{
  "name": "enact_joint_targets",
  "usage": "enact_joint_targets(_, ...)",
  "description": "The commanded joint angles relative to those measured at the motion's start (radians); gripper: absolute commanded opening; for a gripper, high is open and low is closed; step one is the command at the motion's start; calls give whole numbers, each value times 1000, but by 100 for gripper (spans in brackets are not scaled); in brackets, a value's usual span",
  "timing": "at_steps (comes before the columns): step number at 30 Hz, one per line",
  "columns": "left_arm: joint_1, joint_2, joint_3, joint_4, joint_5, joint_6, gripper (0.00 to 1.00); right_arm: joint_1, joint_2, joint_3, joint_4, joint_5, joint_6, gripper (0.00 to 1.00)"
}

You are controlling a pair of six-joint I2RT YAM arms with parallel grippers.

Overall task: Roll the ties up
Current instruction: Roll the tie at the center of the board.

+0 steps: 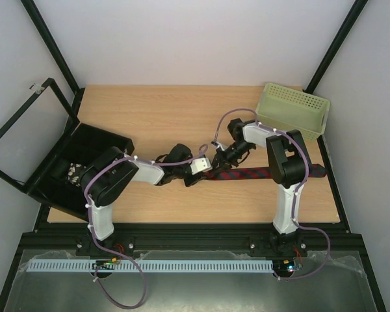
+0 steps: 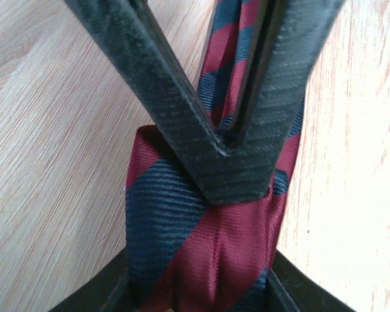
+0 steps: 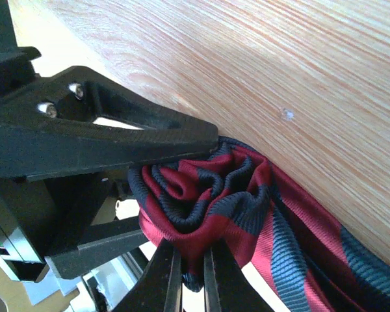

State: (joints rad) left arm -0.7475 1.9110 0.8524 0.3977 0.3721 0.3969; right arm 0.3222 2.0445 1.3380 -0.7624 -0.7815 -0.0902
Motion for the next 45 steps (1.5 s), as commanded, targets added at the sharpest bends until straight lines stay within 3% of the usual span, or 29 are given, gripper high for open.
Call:
enact_joint_targets(1,7,28,-6,-105,-41,-21,43,-5,-1,-29,-32,40,-22,1)
enact_joint_targets(3,10,4,-8,-74,-24,-29,59,-5,7,-41,-26,44,-30,1)
enact_joint_targets(5,10,-22,-12,-39,1,-19,68,-8,25,-36,-29,34,-34,1)
enact_joint_targets(10,9,-80,-32,7,90,22,78,-9,55,-5,-35,16,-50,1)
enact_joint_targets(15,-7,-14,-9,8,164,63,86,-9,78,40,-50,-24,-52,1)
enact_joint_targets(19,-14,98,83,13,131,31,86,-9,83,66,-60,-45,-48,1)
enact_joint_targets(23,-15,149,108,49,72,11,79,-9,77,66,-73,-65,-54,1)
enact_joint_targets(25,-14,153,83,62,39,9,73,-9,73,66,-80,-76,-52,1)
enact_joint_targets(30,-5,79,-44,42,55,24,45,-8,53,58,-93,-108,-42,1)
enact_joint_targets(35,-3,10,-93,-16,60,-17,31,-9,38,23,-109,-124,-39,1)
enact_joint_targets(37,-5,8,-89,-27,62,-38,33,-9,46,-11,-68,-91,-27,1)
enact_joint_targets(42,-7,2,-83,-24,67,-33,57,-13,111,-15,10,15,12,1)
enact_joint_targets(45,1,-16,-79,-33,77,-18,66,-29,147,-11,13,51,11,1)
